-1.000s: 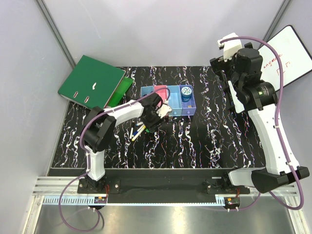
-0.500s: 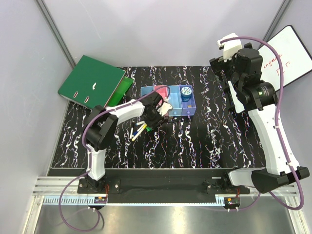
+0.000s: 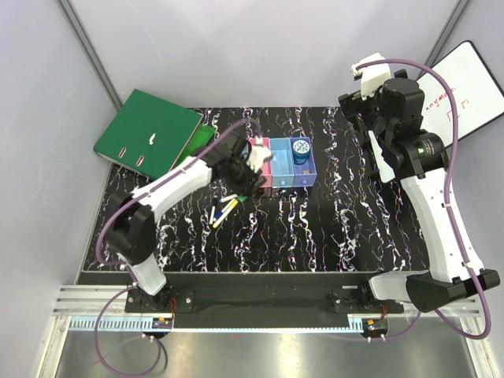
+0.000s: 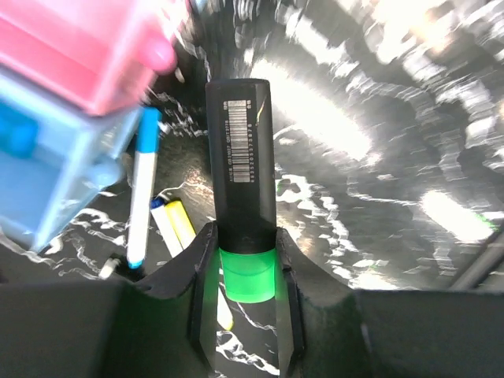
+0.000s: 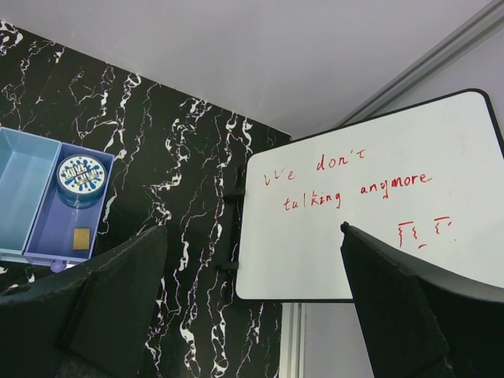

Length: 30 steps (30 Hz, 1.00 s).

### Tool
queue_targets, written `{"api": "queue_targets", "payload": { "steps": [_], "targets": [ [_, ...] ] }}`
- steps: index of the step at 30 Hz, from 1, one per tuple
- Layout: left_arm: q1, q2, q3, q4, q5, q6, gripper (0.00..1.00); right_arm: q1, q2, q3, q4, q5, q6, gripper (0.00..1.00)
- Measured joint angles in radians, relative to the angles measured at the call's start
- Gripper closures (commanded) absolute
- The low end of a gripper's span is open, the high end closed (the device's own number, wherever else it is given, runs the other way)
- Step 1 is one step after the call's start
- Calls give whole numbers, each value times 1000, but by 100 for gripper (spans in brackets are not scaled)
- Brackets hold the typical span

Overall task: Sort the stationery into containers
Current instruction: Pick up the stationery from the center of the board, then place the stationery in the storage box.

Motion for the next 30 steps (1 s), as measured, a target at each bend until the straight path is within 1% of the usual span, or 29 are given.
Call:
{"api": "queue_targets", "payload": {
  "steps": [3, 6, 11, 15, 18, 21, 26, 30],
  "targets": [
    [46, -54, 62, -4, 56, -66, 100, 0, 0, 0, 0, 0, 2, 0],
    [102, -36, 135, 14, 80, -144, 100, 0, 0, 0, -1, 0, 2, 0],
    [167, 77, 220, 44, 57, -272, 100, 0, -4, 0, -8, 0, 2, 0],
    [188, 208, 283, 48, -15, -341, 100, 0, -10, 0, -9, 0, 2, 0],
    [194, 273, 307, 45, -72, -373, 100, 0, -13, 0, -9, 0, 2, 0],
    [200, 305, 336, 42, -109, -392, 100, 0, -15, -5, -9, 0, 2, 0],
    [213, 317, 398, 46, -145, -401, 100, 0, -16, -15, -12, 0, 2, 0],
    [224, 319, 412, 50, -158, -402, 100, 0, -16, -15, -12, -1, 2, 0]
  ]
}}
